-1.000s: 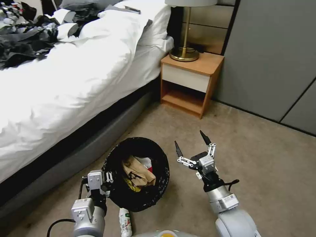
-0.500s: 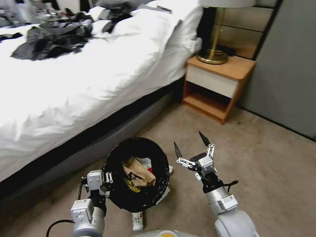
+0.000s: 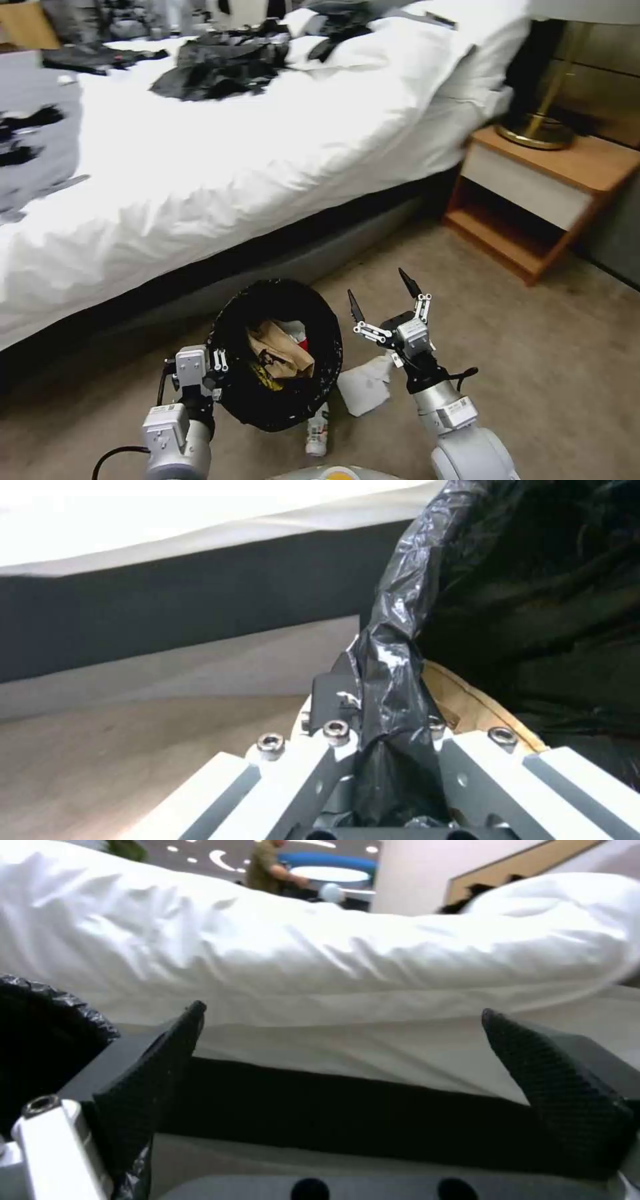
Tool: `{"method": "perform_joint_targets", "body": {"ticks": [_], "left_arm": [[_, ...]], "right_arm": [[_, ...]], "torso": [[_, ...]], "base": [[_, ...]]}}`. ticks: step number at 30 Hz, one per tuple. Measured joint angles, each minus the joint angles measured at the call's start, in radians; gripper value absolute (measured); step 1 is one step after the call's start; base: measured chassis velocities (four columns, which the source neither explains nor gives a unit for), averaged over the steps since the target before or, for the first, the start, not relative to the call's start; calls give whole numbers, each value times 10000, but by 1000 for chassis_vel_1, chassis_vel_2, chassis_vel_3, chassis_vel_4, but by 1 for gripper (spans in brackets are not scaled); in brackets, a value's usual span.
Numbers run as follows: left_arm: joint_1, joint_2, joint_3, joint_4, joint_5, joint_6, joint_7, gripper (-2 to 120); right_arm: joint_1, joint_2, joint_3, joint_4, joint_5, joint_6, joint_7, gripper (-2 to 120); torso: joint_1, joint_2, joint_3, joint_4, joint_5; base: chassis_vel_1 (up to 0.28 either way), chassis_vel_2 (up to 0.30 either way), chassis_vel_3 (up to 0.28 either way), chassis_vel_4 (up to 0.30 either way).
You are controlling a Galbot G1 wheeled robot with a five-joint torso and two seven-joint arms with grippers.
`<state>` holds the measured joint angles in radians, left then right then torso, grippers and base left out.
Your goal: Pick up the trash bin, then pick up the garbage from the floor and place it into the trash bin.
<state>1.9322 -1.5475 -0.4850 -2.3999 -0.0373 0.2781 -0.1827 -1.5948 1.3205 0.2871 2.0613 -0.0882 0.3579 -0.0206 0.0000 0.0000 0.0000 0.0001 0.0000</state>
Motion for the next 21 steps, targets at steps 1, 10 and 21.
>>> {"method": "perform_joint_targets", "body": {"ticks": [1, 10, 21], "left_arm": [[0, 0, 0, 0, 0, 0, 0, 1], [-48, -4, 35, 48, 30, -52, -11, 1], [-105, 10, 31, 66, 21, -54, -11, 1]], "right_arm": [[0, 0, 0, 0, 0, 0, 0, 100], [-36, -70, 225, 15, 34, 0, -19, 100], [-238, -272, 693, -56, 414, -892, -186, 100]], "torso": [[0, 0, 0, 0, 0], [0, 0, 0, 0, 0], [0, 1, 0, -2, 1]], "base": [[146, 110, 119, 137], [102, 86, 103, 89], [0, 0, 0, 0]]}}
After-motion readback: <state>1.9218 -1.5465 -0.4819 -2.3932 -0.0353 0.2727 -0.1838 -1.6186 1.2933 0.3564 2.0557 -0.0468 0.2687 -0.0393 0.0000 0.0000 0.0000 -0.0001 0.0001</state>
